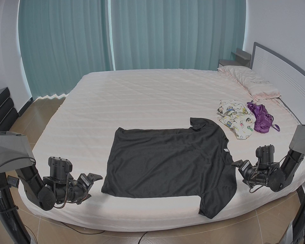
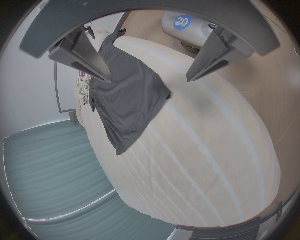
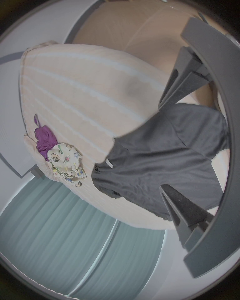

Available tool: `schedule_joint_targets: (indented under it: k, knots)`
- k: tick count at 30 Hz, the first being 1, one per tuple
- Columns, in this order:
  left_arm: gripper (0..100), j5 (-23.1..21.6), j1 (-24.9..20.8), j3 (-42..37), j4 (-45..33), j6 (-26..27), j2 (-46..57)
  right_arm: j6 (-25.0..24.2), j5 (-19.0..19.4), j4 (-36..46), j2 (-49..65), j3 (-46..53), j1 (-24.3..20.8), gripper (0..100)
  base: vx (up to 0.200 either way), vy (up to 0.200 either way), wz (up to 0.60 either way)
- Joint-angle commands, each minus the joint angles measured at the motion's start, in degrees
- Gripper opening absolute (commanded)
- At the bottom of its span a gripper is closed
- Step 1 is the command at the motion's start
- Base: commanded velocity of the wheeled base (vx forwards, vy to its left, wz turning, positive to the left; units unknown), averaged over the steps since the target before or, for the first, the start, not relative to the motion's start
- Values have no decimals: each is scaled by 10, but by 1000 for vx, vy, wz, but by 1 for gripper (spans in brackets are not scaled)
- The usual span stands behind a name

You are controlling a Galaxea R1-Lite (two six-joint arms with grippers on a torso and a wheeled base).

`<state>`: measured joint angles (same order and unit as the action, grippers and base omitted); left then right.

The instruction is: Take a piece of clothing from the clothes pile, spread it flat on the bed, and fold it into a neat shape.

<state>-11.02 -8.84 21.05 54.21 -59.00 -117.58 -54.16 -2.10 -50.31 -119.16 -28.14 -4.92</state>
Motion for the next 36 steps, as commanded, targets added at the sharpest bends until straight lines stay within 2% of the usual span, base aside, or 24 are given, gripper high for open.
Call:
schedule_joint_targets:
  k: [1, 11, 15, 25, 29, 33, 36]
  knots:
    - [100, 20, -3, 9, 6, -1, -22, -29, 12, -31, -6, 41, -28, 100, 0, 0, 0]
    - [100, 21, -10, 12, 34, -5, -37, -31, 13, -86, -27, 71, -33, 100, 0, 0, 0]
    - [100, 21, -23, 14, 34, -25, -38, -31, 14, -94, -45, 81, -39, 100, 0, 0, 0]
    - [100, 22, -44, 14, 42, -31, -39, -30, 13, -146, -54, 105, -47, 100, -200, 0, 0]
    - [100, 38, -49, 19, 42, -33, -44, -30, 12, -146, -53, 105, -52, 100, -200, 0, 0]
    - [100, 76, -49, 35, 46, -34, -63, -30, 11, -149, -53, 106, -54, 100, 0, 0, 0]
    - [100, 85, -50, 37, 57, -37, -71, -30, 11, -151, -52, 106, -54, 100, 0, 0, 0]
